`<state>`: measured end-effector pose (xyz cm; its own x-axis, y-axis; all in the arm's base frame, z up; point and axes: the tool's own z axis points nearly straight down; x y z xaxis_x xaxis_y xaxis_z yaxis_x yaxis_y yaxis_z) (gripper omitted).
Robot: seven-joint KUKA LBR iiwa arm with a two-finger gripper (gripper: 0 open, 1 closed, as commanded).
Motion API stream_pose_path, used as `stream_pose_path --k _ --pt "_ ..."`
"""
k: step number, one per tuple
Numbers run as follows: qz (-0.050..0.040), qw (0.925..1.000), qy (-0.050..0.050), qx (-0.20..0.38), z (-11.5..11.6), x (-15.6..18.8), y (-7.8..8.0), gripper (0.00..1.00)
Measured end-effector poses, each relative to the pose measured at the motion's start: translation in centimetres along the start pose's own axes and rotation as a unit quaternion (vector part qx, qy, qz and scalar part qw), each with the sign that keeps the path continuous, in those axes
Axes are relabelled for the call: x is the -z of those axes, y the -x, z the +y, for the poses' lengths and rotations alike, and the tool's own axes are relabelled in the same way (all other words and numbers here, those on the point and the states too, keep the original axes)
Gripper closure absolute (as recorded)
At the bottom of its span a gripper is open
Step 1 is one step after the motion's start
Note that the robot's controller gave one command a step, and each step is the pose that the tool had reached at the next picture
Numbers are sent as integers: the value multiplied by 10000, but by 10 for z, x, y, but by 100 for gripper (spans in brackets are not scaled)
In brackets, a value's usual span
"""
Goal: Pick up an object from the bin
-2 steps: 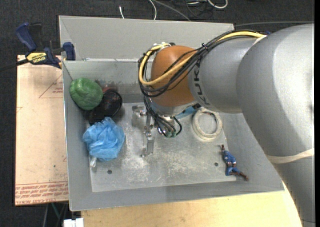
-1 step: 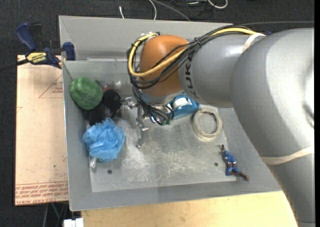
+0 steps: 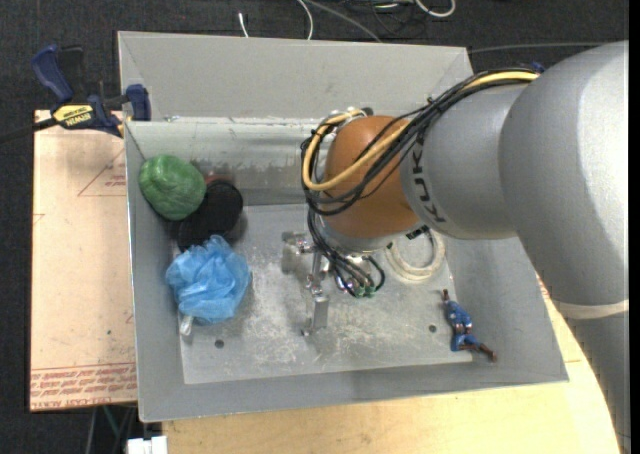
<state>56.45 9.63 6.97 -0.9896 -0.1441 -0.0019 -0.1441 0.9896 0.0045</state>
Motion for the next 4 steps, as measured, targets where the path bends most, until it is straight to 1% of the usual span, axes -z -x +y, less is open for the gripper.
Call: stream_pose_path --k 1,2,3,4 --pt "-128 9968 27 793 43 49 58 0" --pt "-126 9980 9 611 54 35 43 0" --pt "-137 9997 24 199 54 2 65 0" --pt "-86 9983 30 584 57 1 -35 0"
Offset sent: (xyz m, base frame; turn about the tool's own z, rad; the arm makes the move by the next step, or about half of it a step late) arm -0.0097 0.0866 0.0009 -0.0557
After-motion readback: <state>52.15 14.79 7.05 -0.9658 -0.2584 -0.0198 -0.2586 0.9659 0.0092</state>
